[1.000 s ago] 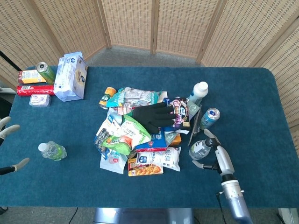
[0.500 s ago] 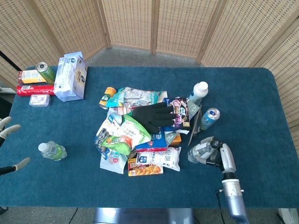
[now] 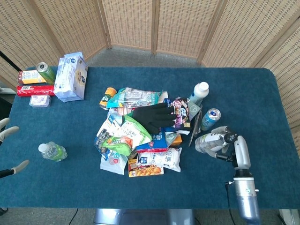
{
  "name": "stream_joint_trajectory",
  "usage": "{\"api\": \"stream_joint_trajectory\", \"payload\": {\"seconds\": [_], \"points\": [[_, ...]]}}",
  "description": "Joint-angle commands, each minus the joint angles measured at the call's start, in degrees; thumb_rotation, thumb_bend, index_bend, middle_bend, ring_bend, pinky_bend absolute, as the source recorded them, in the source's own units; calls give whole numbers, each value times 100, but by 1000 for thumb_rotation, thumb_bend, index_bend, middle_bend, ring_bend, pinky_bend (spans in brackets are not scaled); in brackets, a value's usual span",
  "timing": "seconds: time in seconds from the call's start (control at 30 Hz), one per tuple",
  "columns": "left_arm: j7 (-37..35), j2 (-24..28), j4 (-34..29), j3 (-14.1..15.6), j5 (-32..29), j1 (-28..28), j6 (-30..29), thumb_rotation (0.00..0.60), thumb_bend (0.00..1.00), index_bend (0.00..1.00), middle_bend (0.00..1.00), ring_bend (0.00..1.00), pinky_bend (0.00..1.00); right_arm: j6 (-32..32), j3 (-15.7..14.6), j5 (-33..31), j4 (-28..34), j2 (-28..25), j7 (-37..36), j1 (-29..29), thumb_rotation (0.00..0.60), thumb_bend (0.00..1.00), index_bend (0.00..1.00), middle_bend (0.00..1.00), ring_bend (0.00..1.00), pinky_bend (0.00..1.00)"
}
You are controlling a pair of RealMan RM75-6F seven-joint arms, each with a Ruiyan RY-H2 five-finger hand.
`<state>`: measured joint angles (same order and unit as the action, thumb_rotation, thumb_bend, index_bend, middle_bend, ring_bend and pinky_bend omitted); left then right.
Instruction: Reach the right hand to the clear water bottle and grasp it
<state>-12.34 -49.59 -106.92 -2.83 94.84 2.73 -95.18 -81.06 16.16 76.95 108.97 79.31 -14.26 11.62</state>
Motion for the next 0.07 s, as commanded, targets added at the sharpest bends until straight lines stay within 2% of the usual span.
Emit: {"api": "stream_joint_trajectory", "payload": {"seconds": [0.03,0.07], "points": [[-20,10,-4,7,-2,-3,6,600,0,208,0,0,0,-48,149,-60,243,-164,163,52,600,0,692,980,807,762],[-31,12,-4,10,-9,-2,18,600,0,208,0,0,0,-44,172,-79,305,-201,201,67,600,0,690,979,807,762]]}}
